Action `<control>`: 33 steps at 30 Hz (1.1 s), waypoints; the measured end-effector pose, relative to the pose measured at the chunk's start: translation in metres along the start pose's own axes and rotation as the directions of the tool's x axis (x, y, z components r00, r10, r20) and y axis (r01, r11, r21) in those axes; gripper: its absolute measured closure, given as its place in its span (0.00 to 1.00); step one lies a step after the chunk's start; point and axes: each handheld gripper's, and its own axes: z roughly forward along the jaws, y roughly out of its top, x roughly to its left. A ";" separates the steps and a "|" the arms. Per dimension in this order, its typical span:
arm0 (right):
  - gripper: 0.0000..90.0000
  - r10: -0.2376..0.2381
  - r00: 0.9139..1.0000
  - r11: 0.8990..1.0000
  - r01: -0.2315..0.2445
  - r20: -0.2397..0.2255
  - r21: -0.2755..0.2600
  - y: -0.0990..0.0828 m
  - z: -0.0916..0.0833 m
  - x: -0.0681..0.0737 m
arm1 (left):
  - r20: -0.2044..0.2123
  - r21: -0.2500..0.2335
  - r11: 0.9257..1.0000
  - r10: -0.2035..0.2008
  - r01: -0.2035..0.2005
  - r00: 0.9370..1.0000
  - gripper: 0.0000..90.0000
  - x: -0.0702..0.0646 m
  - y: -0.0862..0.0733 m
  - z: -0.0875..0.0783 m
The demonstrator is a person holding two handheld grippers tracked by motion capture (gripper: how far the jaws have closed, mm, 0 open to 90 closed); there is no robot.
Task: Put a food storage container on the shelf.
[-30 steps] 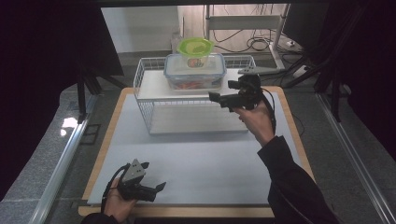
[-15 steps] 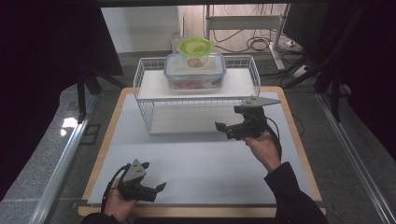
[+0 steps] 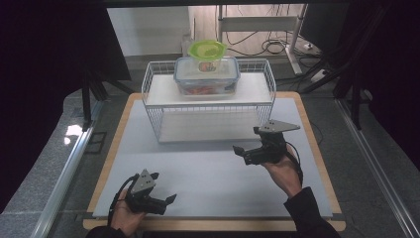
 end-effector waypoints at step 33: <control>0.00 0.047 0.997 0.993 -0.054 0.069 0.104 -0.088 -0.022 0.002 | 0.001 0.003 1.000 -0.001 0.001 1.000 0.04 0.000 -0.001 0.001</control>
